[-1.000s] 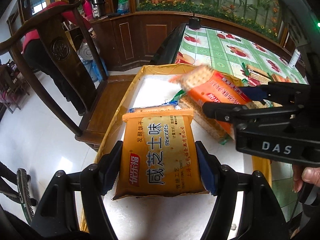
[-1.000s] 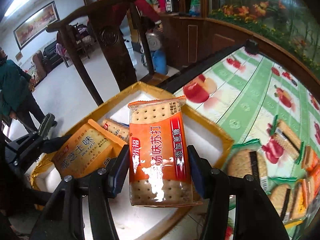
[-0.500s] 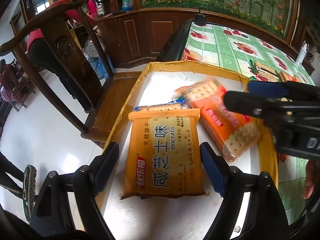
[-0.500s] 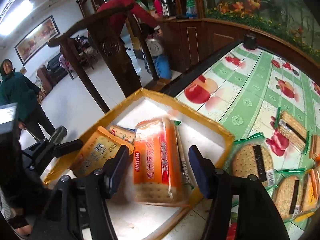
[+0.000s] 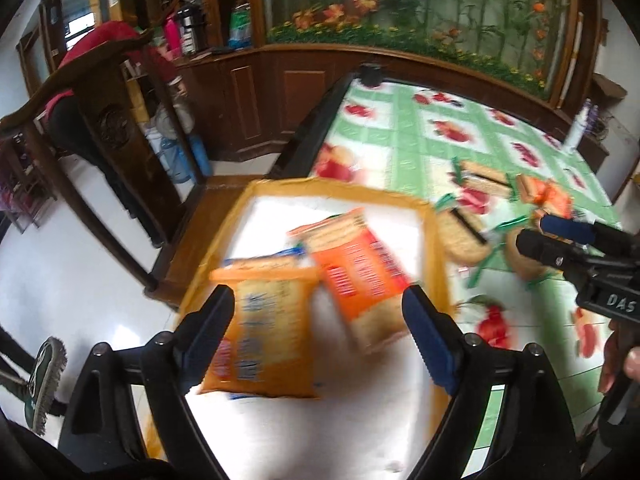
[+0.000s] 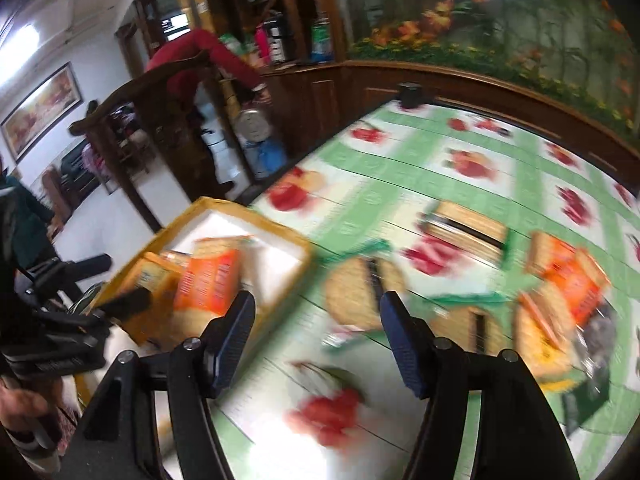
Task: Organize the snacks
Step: 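Move both tools back over the remaining snacks on the table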
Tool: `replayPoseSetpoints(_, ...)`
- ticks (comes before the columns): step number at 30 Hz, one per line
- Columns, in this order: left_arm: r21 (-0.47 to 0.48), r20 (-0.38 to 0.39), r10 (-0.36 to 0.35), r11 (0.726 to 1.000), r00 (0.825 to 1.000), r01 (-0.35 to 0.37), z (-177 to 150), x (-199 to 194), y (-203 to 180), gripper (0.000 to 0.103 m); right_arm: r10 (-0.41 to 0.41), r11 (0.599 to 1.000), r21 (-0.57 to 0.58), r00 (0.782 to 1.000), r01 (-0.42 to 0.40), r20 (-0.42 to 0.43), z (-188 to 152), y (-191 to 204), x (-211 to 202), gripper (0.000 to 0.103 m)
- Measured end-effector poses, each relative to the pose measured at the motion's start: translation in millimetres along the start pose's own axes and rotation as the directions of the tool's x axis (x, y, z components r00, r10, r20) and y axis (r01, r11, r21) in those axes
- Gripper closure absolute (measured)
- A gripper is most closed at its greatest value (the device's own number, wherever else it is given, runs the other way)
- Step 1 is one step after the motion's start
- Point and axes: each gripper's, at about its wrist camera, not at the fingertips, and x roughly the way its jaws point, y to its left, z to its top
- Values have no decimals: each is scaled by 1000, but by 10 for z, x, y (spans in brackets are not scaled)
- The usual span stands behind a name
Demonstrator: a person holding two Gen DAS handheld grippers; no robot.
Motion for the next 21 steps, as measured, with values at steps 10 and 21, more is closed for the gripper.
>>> replayPoseSetpoints(10, 84, -37, -98, 991, 995, 100, 199, 145, -727, 17, -73, 989, 126, 997, 75, -20, -350, -702, -236, 38)
replayPoseSetpoints(21, 15, -71, -134, 991, 988, 135, 316, 328, -897, 17, -75, 996, 39, 995, 77, -58, -274, -628, -92, 37)
